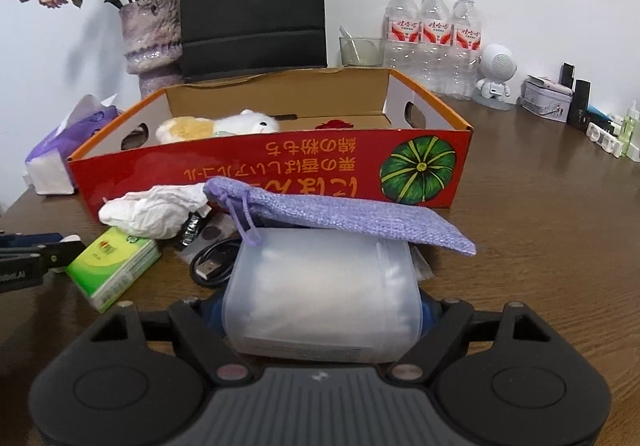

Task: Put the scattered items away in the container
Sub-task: 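Close left tool on white lid while right tool closes on plastic box, then carry lid and plastic box into cardboard box and open both tools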

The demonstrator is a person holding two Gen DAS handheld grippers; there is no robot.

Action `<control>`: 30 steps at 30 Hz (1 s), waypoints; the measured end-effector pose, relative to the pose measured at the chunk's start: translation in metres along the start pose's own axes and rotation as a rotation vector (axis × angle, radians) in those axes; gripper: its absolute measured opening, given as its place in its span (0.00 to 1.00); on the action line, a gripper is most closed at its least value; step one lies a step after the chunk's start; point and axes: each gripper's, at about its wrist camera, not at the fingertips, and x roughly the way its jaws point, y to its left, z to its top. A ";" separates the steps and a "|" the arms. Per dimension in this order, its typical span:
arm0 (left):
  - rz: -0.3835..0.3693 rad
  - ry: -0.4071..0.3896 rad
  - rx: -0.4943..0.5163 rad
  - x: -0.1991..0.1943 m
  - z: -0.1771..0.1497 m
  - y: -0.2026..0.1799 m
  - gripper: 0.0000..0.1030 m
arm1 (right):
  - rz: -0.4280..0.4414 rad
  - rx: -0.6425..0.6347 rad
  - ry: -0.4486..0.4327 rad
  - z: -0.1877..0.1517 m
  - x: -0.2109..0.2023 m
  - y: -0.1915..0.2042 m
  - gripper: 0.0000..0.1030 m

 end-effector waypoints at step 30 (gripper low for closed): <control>-0.051 -0.253 -0.134 -0.054 0.062 -0.077 0.39 | 0.151 -0.075 -0.187 0.064 -0.057 -0.031 0.79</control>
